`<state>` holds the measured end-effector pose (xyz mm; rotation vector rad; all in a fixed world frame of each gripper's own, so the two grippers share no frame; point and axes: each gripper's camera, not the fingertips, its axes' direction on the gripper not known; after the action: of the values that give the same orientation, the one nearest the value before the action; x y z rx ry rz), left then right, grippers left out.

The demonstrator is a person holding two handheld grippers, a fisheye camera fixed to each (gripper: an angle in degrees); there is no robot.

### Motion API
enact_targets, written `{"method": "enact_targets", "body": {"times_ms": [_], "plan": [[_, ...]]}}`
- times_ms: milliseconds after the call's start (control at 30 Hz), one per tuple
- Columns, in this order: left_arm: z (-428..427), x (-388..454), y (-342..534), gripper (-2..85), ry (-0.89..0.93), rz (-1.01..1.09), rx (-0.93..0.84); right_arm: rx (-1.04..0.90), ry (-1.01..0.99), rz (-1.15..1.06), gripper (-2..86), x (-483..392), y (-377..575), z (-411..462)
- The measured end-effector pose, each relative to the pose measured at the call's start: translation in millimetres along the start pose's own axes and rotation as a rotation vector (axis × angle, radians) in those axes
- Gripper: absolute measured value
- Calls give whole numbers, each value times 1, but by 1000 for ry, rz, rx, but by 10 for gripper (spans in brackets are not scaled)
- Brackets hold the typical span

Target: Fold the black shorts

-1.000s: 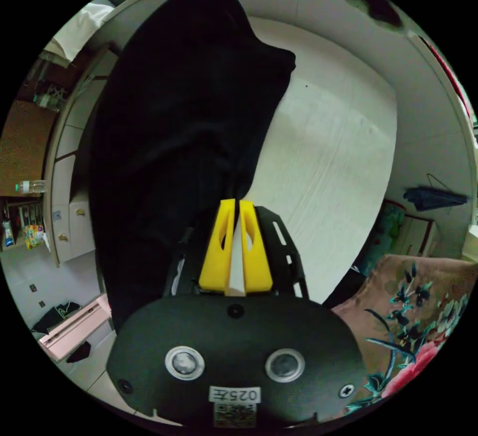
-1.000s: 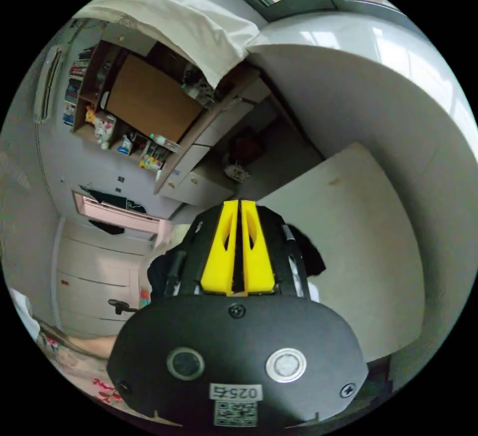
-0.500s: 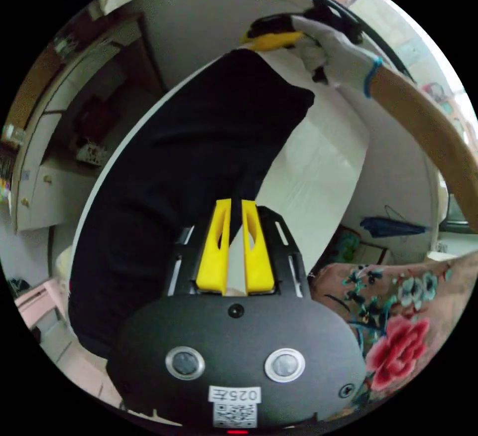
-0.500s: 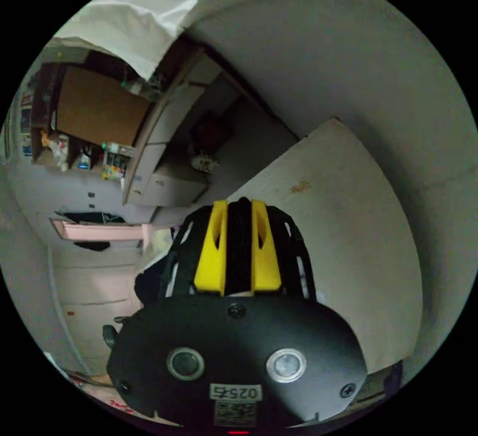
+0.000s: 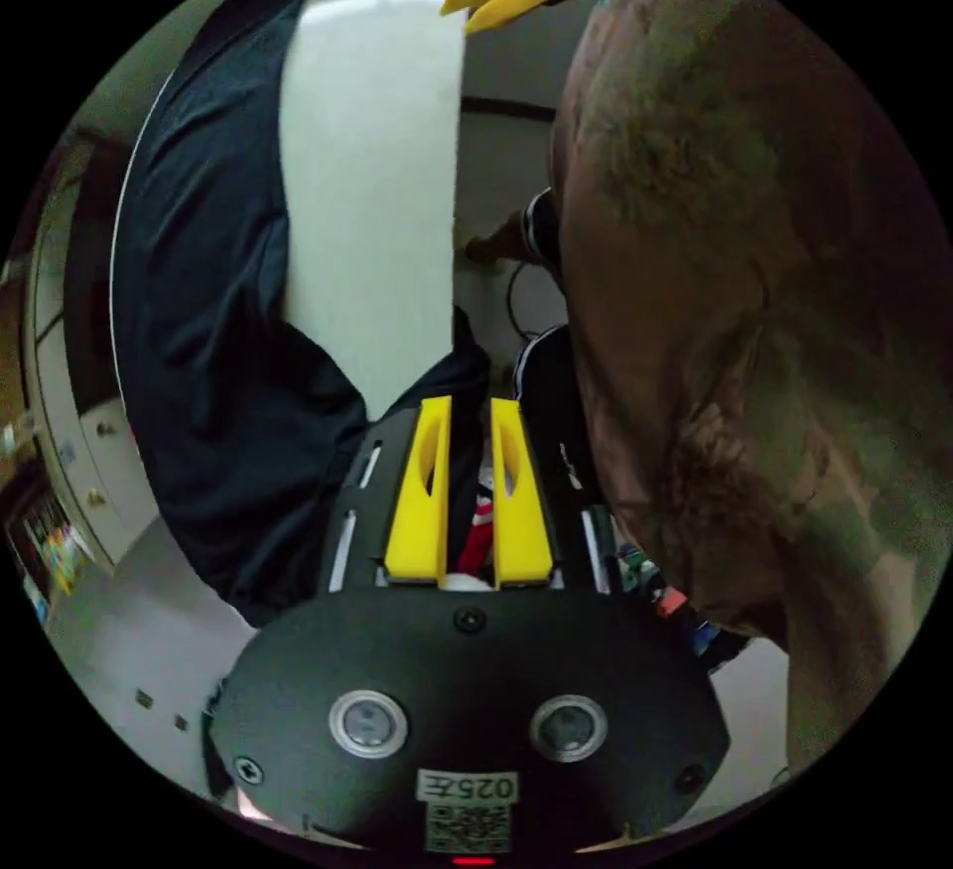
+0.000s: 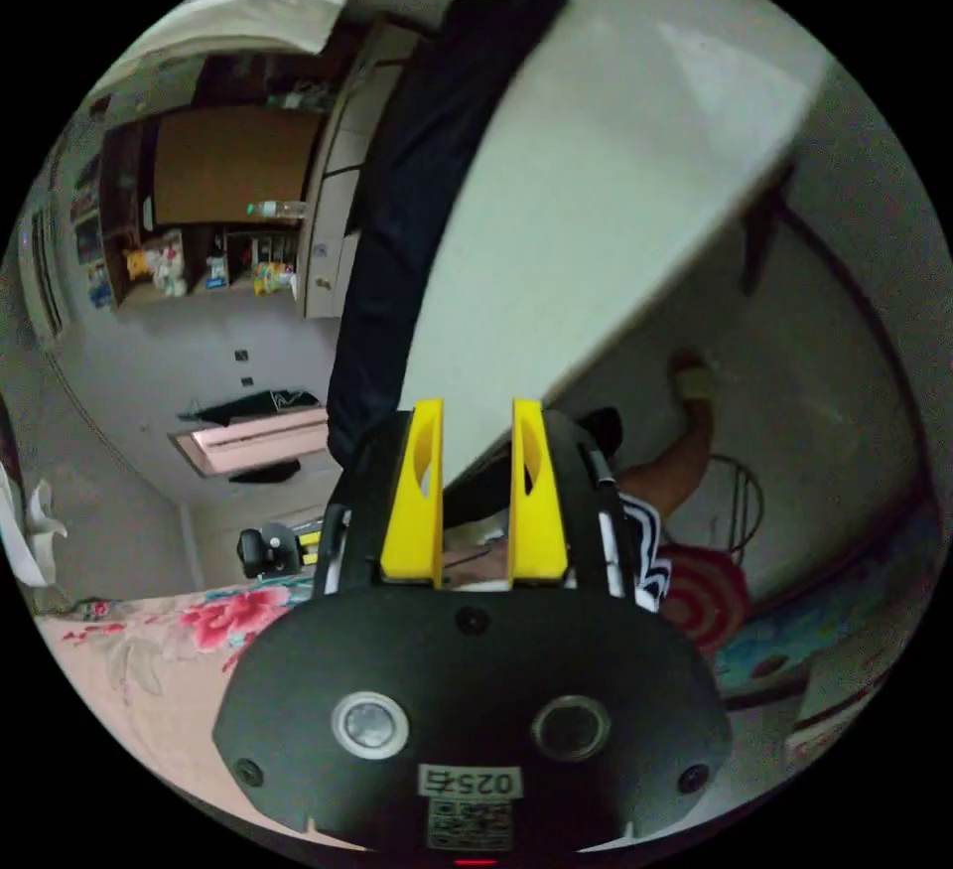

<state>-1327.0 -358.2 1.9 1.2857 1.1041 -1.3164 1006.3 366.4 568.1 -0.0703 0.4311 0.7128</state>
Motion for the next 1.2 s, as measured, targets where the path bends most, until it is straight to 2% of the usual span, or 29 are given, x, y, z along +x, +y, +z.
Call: {"method": "enact_targets", "body": {"times_ms": [100,167,267,400,500,600,667,767,900,967,1200], "plan": [[5,3,-2,62,-62,229,3,83,-86,167,103,34,68,25],[18,9,-4,66,-192,404,-55,140,-136,254,101,48,116,46],[12,9,-5,56,-312,479,-33,195,-203,324,100,56,160,74],[-7,3,-12,33,-280,495,-76,196,-246,332,99,55,187,104],[-36,-34,-7,12,-119,333,2,145,-273,332,101,60,190,129],[-76,-101,21,-8,121,25,191,126,-378,332,104,66,186,148],[-103,-148,60,-13,226,-213,352,137,-308,243,103,54,177,153],[-124,-195,106,-14,301,-457,497,142,-197,101,99,33,163,160],[-134,-237,149,-14,300,-681,563,72,-48,-34,97,19,145,189],[-131,-260,172,-14,374,-794,596,-7,25,-40,100,24,137,219],[-117,-289,198,-14,492,-983,572,-56,239,-187,117,28,176,273]]}}
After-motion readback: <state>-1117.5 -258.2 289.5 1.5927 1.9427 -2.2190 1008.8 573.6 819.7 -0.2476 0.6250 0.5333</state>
